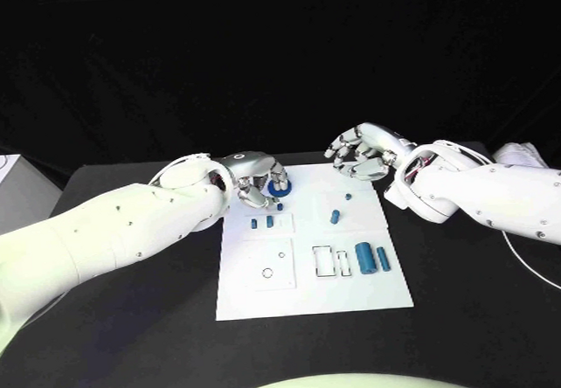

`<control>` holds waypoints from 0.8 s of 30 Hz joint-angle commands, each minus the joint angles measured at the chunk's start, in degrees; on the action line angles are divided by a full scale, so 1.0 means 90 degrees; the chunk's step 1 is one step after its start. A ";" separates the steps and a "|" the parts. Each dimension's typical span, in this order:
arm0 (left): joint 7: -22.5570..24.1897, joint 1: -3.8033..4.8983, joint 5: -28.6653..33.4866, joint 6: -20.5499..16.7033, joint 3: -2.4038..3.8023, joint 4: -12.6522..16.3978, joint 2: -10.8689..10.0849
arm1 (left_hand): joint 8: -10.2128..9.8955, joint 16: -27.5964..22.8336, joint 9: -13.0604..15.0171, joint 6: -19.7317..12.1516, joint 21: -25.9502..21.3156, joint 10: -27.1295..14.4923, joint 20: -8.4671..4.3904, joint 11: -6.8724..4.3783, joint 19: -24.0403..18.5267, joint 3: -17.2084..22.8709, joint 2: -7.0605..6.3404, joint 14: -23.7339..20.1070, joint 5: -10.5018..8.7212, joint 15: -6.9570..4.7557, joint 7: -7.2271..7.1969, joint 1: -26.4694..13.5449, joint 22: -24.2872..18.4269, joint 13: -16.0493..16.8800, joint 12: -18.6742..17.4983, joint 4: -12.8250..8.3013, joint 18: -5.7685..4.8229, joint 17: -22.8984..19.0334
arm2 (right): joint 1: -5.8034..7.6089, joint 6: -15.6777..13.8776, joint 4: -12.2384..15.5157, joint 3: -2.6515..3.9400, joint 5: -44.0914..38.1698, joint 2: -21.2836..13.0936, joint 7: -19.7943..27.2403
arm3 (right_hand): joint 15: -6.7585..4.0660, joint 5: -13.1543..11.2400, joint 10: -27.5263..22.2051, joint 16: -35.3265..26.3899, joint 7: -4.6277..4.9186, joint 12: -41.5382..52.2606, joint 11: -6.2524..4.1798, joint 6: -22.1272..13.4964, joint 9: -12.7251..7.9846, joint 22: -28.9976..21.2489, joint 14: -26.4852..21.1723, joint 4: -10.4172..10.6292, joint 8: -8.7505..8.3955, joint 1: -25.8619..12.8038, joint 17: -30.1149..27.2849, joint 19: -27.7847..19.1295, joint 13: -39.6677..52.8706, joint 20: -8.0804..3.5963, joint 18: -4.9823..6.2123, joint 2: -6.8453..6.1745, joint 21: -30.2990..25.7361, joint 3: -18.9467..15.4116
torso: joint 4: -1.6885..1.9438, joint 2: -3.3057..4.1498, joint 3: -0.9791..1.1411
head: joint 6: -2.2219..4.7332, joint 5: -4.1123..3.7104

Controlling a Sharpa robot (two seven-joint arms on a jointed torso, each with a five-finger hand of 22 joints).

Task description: Assemble the parts on the task board

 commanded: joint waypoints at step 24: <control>-0.0271 -0.0006 -0.0721 0.0917 -0.0138 -0.0650 0.0579 | -0.0153 0.0701 -0.0044 0.0232 0.0582 0.0130 0.0013 -0.0086 0.0147 0.0065 0.0044 0.0249 -0.0078 -0.0024 -0.0016 0.0113 0.0553 0.0064 0.0229 -0.0028 0.0020 0.0464 | 0.0031 -0.0113 0.0069 0.0012 0.0120 -0.0024 0.0051 | -0.0006 0.0066 0.0063 0.0004 0.0047 -0.0100 0.0024 -0.0011 -0.0013 0.0350 0.0093 0.0036 -0.0043 0.0017 0.0004 0.0234 -0.0075 -0.0019 0.0109 -0.0014 0.0011 -0.0055 | -0.0081 0.0098 0.0009 | -0.0042 0.0012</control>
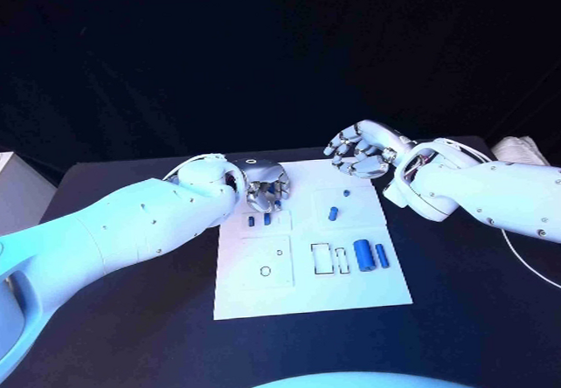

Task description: Assemble the parts on the task board

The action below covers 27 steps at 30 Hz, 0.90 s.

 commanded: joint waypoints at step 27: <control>-0.0065 -0.0009 -0.0157 0.0435 -0.0031 -0.0115 0.0030 | -0.0075 0.0393 -0.0005 0.0303 0.0484 0.0087 -0.0039 -0.0069 0.0100 0.0230 0.0133 0.0136 -0.0042 -0.0050 -0.0027 0.0170 0.0474 0.0142 0.0323 -0.0080 -0.0033 0.0234 | 0.0017 -0.0057 0.0027 0.0007 0.0068 -0.0037 0.0033 | -0.0003 0.0057 0.0040 0.0021 0.0060 -0.0047 -0.0001 0.0003 -0.0006 0.0375 0.0101 0.0032 -0.0047 0.0006 0.0015 0.0244 -0.0030 -0.0016 0.0103 -0.0007 0.0036 -0.0040 | -0.0003 -0.0005 -0.0005 | -0.0084 -0.0026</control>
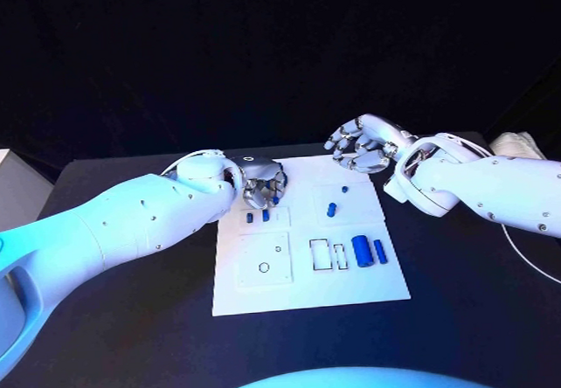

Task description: Assemble the parts on the task board

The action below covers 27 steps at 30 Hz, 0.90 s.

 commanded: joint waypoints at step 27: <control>0.0200 -0.0023 0.0247 -0.0033 -0.0012 -0.0011 -0.0001 | -0.0117 0.0332 0.0174 0.0496 0.0535 0.0715 -0.0090 -0.0101 0.0172 0.0310 0.0198 0.0246 -0.0100 -0.0091 0.0053 0.0046 0.0552 -0.0111 -0.0366 -0.0089 -0.0107 0.0144 | 0.0008 0.0066 0.0001 0.0005 0.0020 0.0006 -0.0023 | -0.0002 0.0037 0.0063 0.0030 0.0061 -0.0038 -0.0004 0.0013 -0.0006 0.0393 0.0106 0.0029 -0.0023 0.0000 0.0015 0.0251 -0.0031 -0.0014 0.0099 0.0006 0.0053 -0.0027 | -0.0006 0.0005 0.0005 | -0.0007 0.0016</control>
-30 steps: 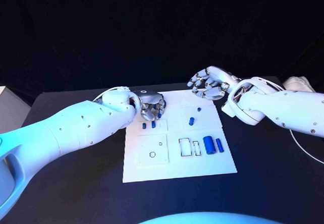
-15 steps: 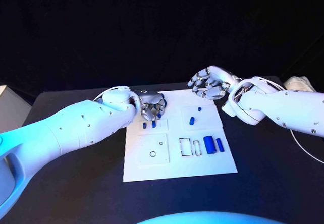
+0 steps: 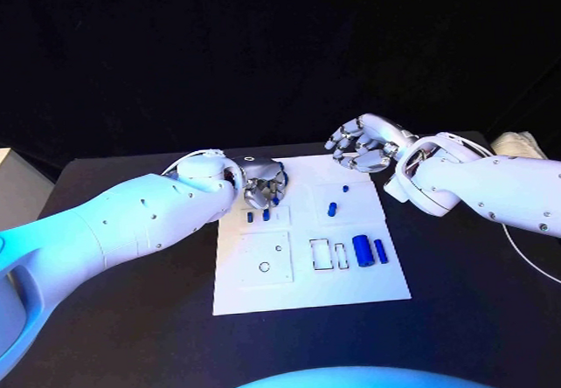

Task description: Assemble the parts on the task board

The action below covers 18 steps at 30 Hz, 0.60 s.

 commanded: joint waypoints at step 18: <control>0.0231 -0.0039 0.0739 -0.0411 0.0257 0.0414 -0.0437 | -0.0151 0.0106 0.0115 0.0164 0.0175 0.0390 0.0017 0.0033 0.0094 0.0139 0.0051 0.0133 -0.0046 0.0036 0.0025 -0.0058 0.0154 -0.0157 -0.0709 -0.0071 -0.0123 -0.0003 | 0.0005 0.0106 -0.0025 0.0005 0.0007 -0.0004 -0.0037 | -0.0003 0.0043 0.0064 0.0027 0.0036 -0.0047 -0.0015 -0.0007 -0.0005 0.0378 0.0106 0.0011 -0.0024 0.0006 0.0003 0.0248 -0.0016 -0.0014 0.0102 0.0011 0.0011 -0.0009 | 0.0011 -0.0007 -0.0010 | 0.0006 -0.0023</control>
